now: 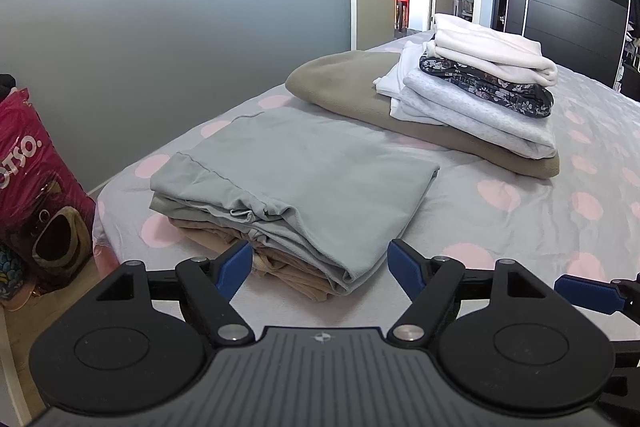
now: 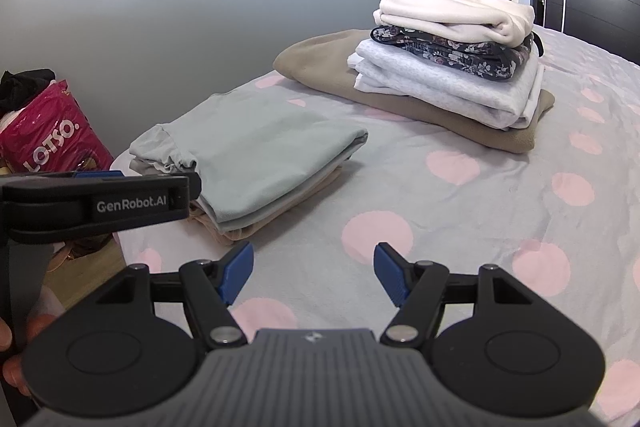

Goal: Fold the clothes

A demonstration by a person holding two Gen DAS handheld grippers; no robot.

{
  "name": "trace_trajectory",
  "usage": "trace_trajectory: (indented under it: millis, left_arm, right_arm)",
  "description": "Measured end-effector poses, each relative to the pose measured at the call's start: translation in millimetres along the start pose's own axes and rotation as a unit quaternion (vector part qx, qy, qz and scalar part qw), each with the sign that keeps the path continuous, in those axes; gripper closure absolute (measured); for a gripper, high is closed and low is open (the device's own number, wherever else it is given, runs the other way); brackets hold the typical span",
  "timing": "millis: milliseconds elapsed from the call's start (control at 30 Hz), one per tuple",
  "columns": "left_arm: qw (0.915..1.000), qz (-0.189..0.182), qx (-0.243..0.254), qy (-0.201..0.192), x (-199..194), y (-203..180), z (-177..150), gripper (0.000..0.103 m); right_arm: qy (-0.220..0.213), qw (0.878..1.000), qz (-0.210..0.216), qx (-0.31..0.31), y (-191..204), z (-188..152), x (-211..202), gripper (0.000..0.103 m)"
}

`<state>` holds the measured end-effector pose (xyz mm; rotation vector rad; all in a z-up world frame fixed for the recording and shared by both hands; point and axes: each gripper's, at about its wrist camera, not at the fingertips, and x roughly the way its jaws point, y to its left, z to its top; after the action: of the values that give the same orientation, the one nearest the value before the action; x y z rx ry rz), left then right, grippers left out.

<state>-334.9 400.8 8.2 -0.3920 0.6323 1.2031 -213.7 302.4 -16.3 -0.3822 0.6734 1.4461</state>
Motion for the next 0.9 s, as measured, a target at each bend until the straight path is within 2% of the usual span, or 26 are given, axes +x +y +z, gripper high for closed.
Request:
trace_trajectory:
  millis: [133, 900]
  left_arm:
    - [0.9999, 0.011, -0.001, 0.003, 0.6, 0.9, 0.6, 0.03]
    - [0.9999, 0.002, -0.007, 0.013, 2.0, 5.5, -3.3, 0.029]
  right_arm:
    - [0.002, 1.0, 0.004, -0.004, 1.8, 0.1, 1.9, 0.034]
    - [0.014, 1.0, 0.005, -0.008, 4.3, -4.6, 6.3, 0.034]
